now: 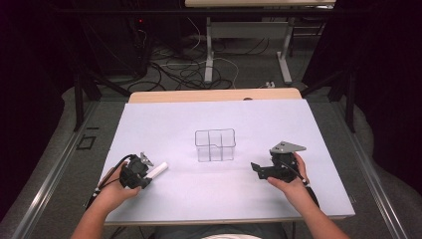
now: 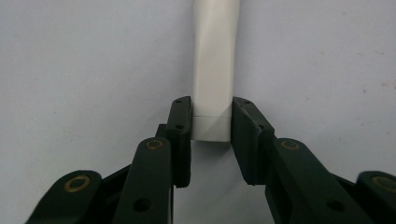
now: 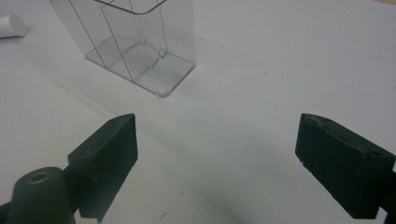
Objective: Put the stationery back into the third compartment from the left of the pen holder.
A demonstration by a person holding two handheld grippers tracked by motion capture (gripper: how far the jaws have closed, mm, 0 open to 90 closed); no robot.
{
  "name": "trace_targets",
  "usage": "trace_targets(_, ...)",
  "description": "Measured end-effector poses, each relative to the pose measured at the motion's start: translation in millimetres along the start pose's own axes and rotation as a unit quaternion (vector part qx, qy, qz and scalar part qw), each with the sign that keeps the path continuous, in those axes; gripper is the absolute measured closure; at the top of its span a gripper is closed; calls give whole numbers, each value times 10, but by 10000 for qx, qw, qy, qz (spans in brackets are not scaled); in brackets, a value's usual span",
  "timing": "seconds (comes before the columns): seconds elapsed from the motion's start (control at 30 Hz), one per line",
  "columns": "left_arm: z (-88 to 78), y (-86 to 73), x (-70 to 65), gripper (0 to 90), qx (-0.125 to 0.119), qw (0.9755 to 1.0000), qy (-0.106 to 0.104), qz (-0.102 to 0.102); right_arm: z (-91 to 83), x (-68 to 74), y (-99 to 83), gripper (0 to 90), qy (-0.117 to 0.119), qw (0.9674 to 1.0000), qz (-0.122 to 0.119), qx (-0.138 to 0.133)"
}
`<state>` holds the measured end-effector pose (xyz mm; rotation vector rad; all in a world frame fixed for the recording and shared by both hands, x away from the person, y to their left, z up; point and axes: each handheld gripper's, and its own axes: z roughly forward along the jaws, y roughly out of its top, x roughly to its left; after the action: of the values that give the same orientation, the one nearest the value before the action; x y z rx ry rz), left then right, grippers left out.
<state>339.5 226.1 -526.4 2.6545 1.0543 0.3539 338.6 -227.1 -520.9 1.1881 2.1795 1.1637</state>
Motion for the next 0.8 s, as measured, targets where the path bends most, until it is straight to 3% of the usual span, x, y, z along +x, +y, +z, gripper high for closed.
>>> trace_targets(0.23,-6,16,4,711,37,9999,-4,104,-2,-2,-1,128,11,10000,20,-9)
trace_targets(0.33,-13,16,7,713,40,10000,-53,43,-15,0,5,128,0,9999,-2,139)
trace_targets(0.4,-14,14,10,714,34,10000,-75,26,1,4,-2,128,20,10000,25,4)
trace_targets(0.43,-19,10,14,714,9,9998,-171,-138,1,4,-2,128,21,10000,25,5)
trace_targets(0.5,-25,7,21,714,-18,9997,-172,-171,-11,3,3,128,23,9999,19,109)
trace_targets(0.67,-53,-4,47,715,-149,9987,-251,-426,-1,5,-1,128,18,10000,65,-19)
trace_targets(0.8,-108,-18,80,715,-401,9960,-315,-728,-1,-1,1,127,29,10000,41,-54)
